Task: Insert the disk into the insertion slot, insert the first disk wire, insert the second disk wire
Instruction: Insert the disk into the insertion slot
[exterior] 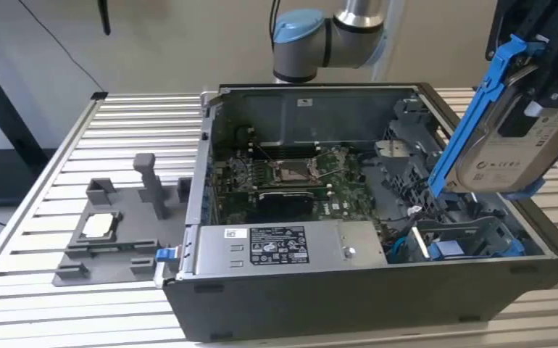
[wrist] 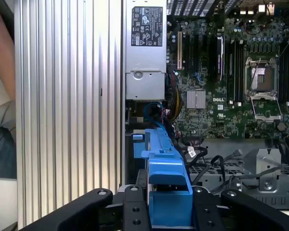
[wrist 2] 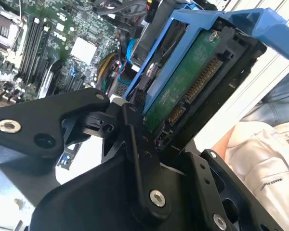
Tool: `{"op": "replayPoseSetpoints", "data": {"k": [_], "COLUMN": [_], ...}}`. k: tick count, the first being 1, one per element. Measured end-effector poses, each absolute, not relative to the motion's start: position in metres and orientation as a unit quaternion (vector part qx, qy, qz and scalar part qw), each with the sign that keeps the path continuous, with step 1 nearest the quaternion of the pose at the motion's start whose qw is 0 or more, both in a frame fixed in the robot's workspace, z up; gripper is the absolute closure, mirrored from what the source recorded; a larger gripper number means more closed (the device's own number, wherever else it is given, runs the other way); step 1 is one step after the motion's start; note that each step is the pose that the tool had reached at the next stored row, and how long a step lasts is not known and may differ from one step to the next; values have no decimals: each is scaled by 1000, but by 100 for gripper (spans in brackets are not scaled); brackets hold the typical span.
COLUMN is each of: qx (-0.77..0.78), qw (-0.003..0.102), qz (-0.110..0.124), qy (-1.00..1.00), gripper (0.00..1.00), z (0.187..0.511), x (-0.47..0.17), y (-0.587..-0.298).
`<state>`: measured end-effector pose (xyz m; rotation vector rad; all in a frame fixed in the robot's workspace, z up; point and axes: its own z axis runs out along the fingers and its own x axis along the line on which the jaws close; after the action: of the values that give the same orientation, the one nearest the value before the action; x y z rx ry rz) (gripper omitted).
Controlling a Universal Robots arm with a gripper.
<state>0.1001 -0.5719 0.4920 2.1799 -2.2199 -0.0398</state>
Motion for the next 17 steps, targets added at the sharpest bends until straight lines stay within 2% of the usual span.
{"op": "replayPoseSetpoints", "data": {"k": [17], "qx": [702], "qw": [12], "qz": [-17], "qy": [-712], "gripper": [67], "z": [469], "x": [107], "y": [-577]}}
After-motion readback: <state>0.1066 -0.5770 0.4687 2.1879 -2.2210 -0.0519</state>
